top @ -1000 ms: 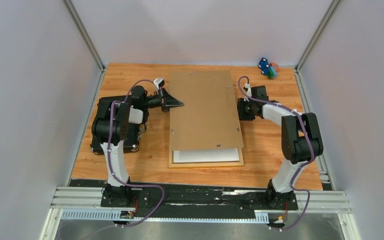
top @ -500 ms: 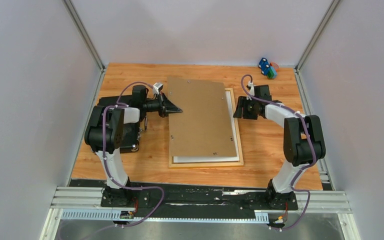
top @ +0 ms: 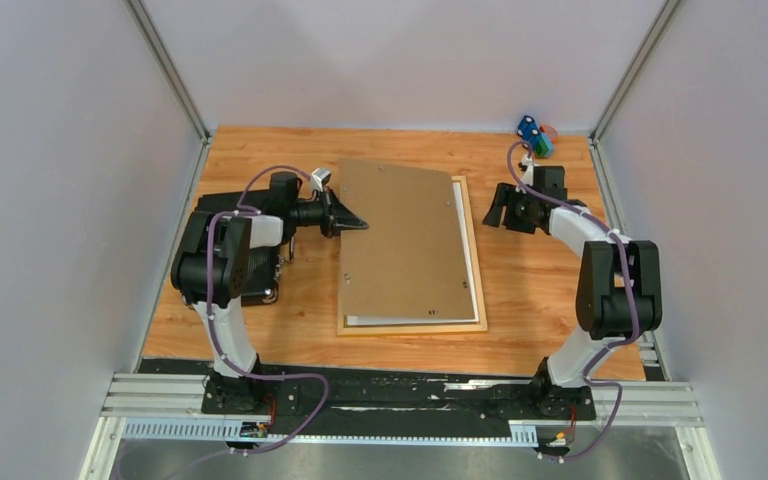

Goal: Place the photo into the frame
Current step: Place the photo frame item in the photo frame.

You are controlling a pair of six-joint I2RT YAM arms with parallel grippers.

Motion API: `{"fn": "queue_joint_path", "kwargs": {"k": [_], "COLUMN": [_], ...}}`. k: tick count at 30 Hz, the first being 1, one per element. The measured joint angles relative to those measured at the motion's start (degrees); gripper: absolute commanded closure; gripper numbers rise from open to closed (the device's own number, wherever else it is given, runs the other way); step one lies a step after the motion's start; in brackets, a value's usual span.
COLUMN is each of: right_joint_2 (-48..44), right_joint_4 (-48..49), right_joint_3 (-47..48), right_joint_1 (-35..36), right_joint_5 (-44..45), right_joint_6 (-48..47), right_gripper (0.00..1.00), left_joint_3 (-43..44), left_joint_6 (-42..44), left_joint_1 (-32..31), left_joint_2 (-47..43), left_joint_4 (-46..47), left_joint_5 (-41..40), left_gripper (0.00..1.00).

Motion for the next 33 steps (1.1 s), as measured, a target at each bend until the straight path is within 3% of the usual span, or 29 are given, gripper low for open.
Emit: {"fn": "queue_joint_path", "kwargs": {"k": [8, 33], "right_joint_2": [-0.31, -0.31], "right_joint_4": [0.04, 0.13], "right_joint_3": [-0.33, -0.76], "right_joint_1": [-2.93, -3.10], "right_joint_5": [-1.14, -2.64], "right_joint_6": [0.17, 0.24], "right_gripper": [0.37, 0.38], "left_joint_3": [0.00, 1.73], "left_joint_6": [-2.60, -4.87], "left_joint_1": [-1.79, -1.97], "left_joint_2": [0.24, 5.81], "left_joint_4": [3.21, 5.70], "left_joint_5": [0.13, 1.60], "left_gripper": [1.00, 1.00]}}
